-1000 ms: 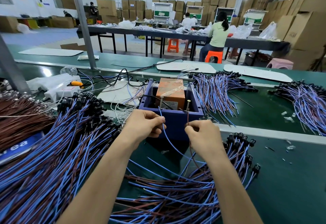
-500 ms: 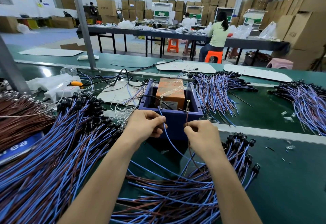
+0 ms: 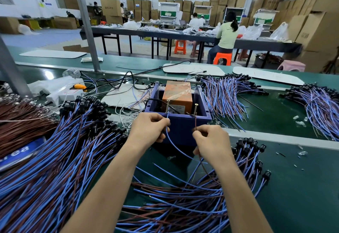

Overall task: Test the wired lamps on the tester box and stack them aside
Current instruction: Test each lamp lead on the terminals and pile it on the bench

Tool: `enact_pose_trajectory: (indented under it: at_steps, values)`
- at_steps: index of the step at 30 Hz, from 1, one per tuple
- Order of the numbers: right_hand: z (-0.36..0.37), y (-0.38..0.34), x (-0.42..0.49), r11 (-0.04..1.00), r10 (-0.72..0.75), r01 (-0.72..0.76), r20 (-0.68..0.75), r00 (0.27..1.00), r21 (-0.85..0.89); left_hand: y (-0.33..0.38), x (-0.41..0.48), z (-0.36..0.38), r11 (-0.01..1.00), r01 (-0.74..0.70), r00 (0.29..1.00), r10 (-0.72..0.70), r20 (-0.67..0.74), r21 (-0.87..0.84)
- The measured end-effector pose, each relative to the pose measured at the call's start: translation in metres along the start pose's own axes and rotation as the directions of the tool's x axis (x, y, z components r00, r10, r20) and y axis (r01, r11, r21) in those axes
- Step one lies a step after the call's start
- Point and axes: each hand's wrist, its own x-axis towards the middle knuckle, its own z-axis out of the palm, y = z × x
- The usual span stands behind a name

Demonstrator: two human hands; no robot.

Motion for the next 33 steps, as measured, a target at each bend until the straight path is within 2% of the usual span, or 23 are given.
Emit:
enact_pose_trajectory:
  at_steps: [17,25,33]
  values:
    - [0.0009,-0.003,-0.0015,1.0,-0.028,0.028,-0.031,0.999,0.006,-0.0019,0.0044,-0.0052,0.997,0.077,0.997,-0.077,-0.006,-0.033]
    - [0.0029,-0.0008,0.0012,0.999,-0.043,0.043,-0.038,0.998,0.002,-0.0068,0.0087,-0.0026,0.998,0.059,0.998,-0.059,-0.025,-0.036]
    - [0.002,-0.0011,0.0001,0.999,-0.051,0.052,-0.03,0.998,0.002,-0.0038,0.0038,-0.0045,0.999,0.027,0.999,-0.027,0.019,-0.03]
